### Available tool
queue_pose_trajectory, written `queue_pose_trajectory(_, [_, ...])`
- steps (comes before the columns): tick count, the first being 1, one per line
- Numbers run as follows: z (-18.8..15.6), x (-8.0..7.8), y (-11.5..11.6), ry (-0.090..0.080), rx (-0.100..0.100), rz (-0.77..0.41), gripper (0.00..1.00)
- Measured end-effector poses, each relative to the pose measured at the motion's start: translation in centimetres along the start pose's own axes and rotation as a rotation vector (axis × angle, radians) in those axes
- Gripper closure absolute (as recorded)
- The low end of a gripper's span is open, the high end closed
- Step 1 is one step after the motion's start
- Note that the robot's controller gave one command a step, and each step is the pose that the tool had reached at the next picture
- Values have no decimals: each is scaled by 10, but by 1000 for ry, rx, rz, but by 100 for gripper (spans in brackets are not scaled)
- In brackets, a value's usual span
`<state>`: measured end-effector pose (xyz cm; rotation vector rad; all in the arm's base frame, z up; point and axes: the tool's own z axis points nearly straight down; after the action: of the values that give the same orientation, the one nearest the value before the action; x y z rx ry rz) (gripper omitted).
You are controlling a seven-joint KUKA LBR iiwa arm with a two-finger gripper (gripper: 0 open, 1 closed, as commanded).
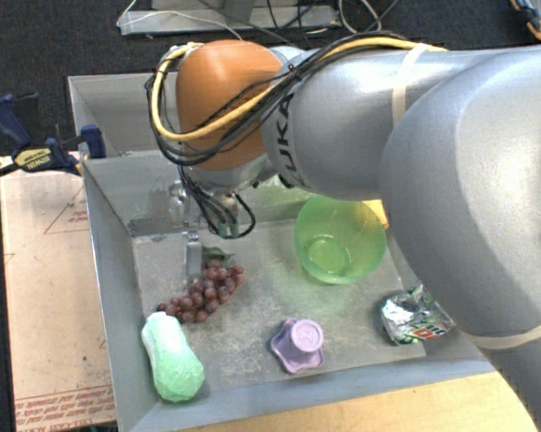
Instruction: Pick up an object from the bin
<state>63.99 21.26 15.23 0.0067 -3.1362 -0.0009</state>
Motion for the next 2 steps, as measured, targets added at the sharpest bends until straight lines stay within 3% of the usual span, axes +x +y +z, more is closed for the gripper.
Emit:
queue_pose_trajectory(1, [-6, -2, -1, -7, -1, 4, 0])
queue_pose_trajectory(2, [86, 48, -56, 4, 0, -462, 0])
